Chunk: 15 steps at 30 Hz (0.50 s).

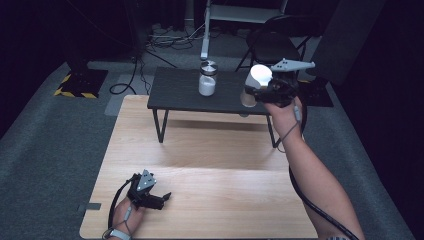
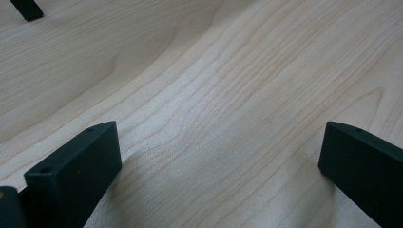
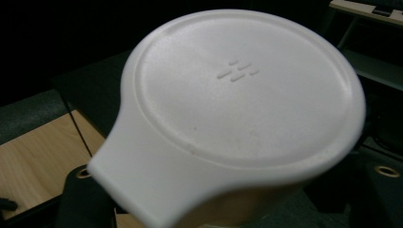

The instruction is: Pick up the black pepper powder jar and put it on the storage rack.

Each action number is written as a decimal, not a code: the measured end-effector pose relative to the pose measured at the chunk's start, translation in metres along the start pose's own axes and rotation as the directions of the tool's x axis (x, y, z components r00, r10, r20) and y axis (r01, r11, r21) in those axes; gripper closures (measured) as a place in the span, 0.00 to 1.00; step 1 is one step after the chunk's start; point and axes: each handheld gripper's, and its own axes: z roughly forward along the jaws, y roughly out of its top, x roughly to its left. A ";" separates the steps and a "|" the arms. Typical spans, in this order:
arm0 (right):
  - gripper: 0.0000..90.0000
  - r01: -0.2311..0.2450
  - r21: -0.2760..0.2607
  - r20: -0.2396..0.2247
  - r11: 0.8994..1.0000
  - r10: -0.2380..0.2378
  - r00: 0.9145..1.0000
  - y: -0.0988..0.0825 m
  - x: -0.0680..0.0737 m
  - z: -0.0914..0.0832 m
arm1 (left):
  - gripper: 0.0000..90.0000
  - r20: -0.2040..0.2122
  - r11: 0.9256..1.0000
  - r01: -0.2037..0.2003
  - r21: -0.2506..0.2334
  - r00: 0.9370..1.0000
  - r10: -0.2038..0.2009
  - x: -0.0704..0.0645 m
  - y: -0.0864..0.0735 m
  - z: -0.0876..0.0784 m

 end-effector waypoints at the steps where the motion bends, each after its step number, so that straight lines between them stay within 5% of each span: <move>1: 0.33 0.002 0.006 0.014 1.000 -0.002 1.000 0.006 -0.001 0.005 | 0.00 0.000 1.000 0.000 0.000 1.000 0.000 0.000 0.000 0.000; 15: 0.33 -0.064 0.105 0.058 0.992 0.058 0.997 0.018 -0.027 0.065 | 0.00 0.004 1.000 -0.004 0.001 1.000 0.004 0.001 0.000 0.000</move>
